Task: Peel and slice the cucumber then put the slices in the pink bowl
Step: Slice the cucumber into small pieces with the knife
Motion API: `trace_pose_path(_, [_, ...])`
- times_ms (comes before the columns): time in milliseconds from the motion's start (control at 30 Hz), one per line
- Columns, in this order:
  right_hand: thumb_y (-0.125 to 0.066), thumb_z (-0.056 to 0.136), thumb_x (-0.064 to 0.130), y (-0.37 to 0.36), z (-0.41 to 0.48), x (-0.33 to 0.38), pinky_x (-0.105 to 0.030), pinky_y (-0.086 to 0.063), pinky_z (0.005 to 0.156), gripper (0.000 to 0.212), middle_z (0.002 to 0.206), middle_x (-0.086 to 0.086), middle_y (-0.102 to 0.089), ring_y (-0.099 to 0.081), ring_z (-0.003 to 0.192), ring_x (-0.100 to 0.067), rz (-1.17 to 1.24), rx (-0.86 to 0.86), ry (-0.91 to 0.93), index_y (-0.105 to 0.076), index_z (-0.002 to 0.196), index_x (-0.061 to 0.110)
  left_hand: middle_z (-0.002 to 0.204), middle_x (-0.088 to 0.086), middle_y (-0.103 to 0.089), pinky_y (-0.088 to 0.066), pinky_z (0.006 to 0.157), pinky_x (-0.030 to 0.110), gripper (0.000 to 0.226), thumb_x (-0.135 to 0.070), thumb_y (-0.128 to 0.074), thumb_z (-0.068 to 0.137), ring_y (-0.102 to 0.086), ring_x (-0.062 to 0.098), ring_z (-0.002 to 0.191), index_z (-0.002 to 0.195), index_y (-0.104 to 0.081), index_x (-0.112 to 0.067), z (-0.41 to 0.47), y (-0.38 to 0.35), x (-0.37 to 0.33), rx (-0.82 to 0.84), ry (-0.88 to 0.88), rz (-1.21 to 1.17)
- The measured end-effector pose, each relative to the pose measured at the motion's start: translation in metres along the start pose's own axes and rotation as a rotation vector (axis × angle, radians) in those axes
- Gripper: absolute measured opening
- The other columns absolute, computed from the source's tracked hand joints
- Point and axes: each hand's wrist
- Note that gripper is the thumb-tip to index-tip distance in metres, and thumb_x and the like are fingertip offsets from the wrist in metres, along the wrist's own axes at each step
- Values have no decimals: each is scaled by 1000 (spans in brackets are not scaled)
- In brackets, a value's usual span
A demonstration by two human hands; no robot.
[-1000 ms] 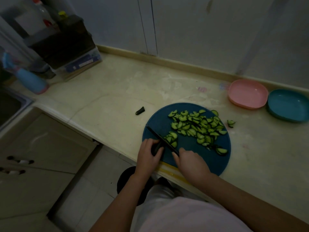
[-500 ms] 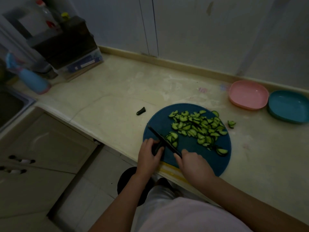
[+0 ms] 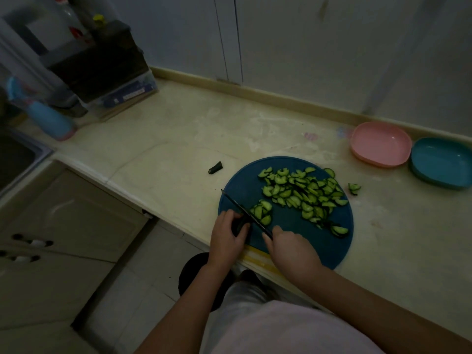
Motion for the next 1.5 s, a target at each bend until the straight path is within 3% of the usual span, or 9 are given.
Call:
trace_pose_path(833, [-25,100,44,8,-9,-1,-29,-32,60,40,95,-8,-65,-62,86,-25,50,-17,-2,-49,98,13,83,-2,-49,-33,66,3,20,-19,-72,80,-48,10,77,85,-55,-10,0,1,-1,-12,32,10])
trace_pose_path(1000, [-27,100,43,7,-6,-2,-29,-31,60,34,95,-10,-64,-61,86,-26,81,7,-12,-42,87,16,83,-1,-50,-33,67,4,20,-18,-72,80,-48,11,78,85,-55,-10,1,1,0,-6,24,8])
trace_pose_path(1200, [-27,100,41,0,5,1,-29,-33,61,41,100,-12,-65,-62,90,-28,38,21,-7,-52,101,9,82,-5,-48,-32,67,3,19,-16,-72,79,-46,8,76,85,-55,-11,0,2,0,-8,10,17])
trace_pose_path(1500, [-27,100,42,0,0,-1,-28,-32,60,40,99,-11,-65,-62,89,-26,42,20,-54,-51,98,10,91,0,-55,-34,73,2,17,-14,-67,83,-48,2,85,99,-60,-11,-5,5,6,13,-37,7])
Point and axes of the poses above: each hand's wrist, its own z-axis towards the middle knuckle, its own y-axis out of the back of the hand, x = y × z
